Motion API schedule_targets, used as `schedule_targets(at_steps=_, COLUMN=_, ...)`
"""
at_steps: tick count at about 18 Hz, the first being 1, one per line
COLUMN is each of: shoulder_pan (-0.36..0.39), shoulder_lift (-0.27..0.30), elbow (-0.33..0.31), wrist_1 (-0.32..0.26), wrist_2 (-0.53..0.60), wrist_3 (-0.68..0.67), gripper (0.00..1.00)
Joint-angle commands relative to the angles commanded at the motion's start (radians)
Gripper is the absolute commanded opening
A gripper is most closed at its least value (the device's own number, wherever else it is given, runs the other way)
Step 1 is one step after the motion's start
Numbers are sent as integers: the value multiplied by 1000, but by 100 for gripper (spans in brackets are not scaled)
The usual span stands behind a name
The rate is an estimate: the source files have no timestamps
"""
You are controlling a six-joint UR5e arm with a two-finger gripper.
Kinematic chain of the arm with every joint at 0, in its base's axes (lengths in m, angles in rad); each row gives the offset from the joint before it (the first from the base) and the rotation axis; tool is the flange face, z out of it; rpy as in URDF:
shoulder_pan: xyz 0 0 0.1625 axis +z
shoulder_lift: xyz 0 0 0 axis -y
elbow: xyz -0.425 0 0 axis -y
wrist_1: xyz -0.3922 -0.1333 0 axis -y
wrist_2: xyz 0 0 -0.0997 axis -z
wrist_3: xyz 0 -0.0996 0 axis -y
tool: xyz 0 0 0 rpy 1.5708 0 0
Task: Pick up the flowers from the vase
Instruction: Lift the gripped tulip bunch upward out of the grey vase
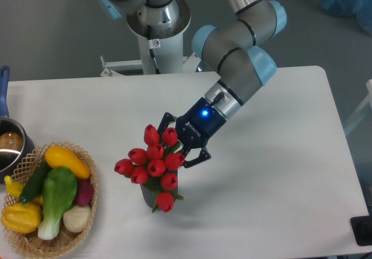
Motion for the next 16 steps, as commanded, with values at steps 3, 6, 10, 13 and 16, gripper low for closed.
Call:
schedule_targets(at_steps=3, shoulder_pan=-2, shoulder_lift=8, elbow=-2, wrist_1=0, wrist_2=-8, wrist_3=-2, gripper=39)
schedule_targets(at_steps=6, shoulder_pan=-2, shoulder_lift=8, elbow=-2, wrist_1=0, wrist_2=-9, wrist_3=-5, gripper=32)
schedule_targets(at_steps=10, shoulder_pan=-3, shoulder_lift=35, elbow=0, wrist_1=-2, wrist_2=-64, wrist_3=-11, gripper=31)
schedule_targets(at_steps=13, shoulder_pan=-3, shoulder_lift=49, elbow=-2, wrist_1=-2, wrist_2=-75, wrist_3=-11, gripper=31)
schedule_targets(at_steps=16, shoulder_pan=-3, shoulder_lift=57, elbow=2, wrist_1=-2, wrist_2=-106, wrist_3=-11, gripper=31)
